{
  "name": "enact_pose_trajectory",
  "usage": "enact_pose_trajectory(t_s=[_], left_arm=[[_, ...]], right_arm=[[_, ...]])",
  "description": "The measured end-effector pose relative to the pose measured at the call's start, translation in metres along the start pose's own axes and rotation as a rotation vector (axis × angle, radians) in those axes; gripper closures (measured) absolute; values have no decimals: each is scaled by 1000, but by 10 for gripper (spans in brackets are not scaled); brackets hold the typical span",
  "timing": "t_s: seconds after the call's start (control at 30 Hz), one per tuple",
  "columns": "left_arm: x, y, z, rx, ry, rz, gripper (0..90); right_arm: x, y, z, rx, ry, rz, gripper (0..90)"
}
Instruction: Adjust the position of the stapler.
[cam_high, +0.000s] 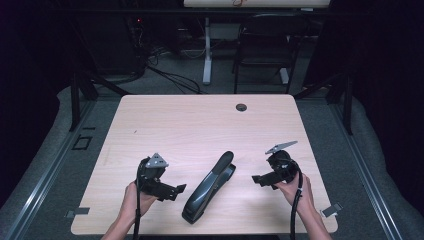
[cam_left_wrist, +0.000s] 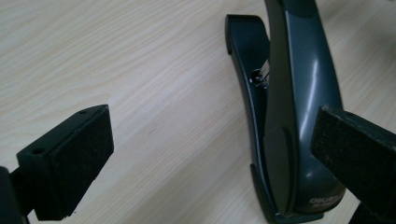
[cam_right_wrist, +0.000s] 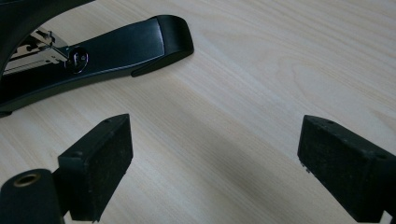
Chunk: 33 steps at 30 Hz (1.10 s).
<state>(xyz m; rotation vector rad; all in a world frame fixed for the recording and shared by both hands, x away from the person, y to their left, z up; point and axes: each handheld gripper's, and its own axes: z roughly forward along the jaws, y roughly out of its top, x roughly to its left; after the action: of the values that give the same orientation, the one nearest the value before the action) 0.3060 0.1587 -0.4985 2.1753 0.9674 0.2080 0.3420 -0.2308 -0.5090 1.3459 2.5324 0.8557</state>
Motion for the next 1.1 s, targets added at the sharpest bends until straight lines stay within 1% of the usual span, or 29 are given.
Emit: enact_pose_trajectory(t_s=[0.03,0.07,0.17,0.2,0.27,0.37,0.4,0.43,0.47,0.5,0.57,0.6,0.67,0.77,0.9,0.93,1.03,1.07,1.1], left_arm=[[-2,0,2,-4,-9,-7,0],[-6,1,5,0,-18,-5,0],[-17,4,11,10,-25,26,0],[-21,5,13,11,-28,31,3],[-27,6,17,16,-31,43,17],[-32,7,23,24,-29,66,95],[-32,7,24,31,-32,72,95],[-32,7,26,26,-35,66,129],[-31,8,26,26,-40,64,129],[-31,9,27,24,-44,60,152],[-32,10,29,23,-65,45,159],[-33,11,31,27,-69,59,159],[-38,12,33,35,-76,74,167],[-45,13,38,50,-87,82,180],[-54,14,46,70,-99,103,193],[-55,15,47,80,-106,106,211],[-61,17,52,91,-80,118,243],[-62,18,54,94,-85,118,260],[-64,18,56,100,-80,121,274]], right_arm=[[0,0,1,2,3,2,99],[-1,0,2,13,8,1,99],[-1,-1,3,17,7,1,100],[0,-1,3,23,11,5,100],[0,0,3,32,5,-1,104],[-1,-1,5,28,7,10,105],[-1,-1,5,28,7,10,105],[-3,-2,5,35,9,21,105],[-3,-2,5,35,9,21,105],[-3,-3,5,32,6,28,105],[-7,-4,5,40,9,34,109],[-7,-4,5,40,9,34,109],[-7,-4,6,44,7,45,111],[-6,-4,7,50,18,59,117],[-7,-4,8,59,18,58,118],[-7,-4,8,64,16,56,119],[-8,-4,8,67,12,57,121],[-8,-4,9,68,10,58,121],[-8,-4,9,68,6,59,122]])
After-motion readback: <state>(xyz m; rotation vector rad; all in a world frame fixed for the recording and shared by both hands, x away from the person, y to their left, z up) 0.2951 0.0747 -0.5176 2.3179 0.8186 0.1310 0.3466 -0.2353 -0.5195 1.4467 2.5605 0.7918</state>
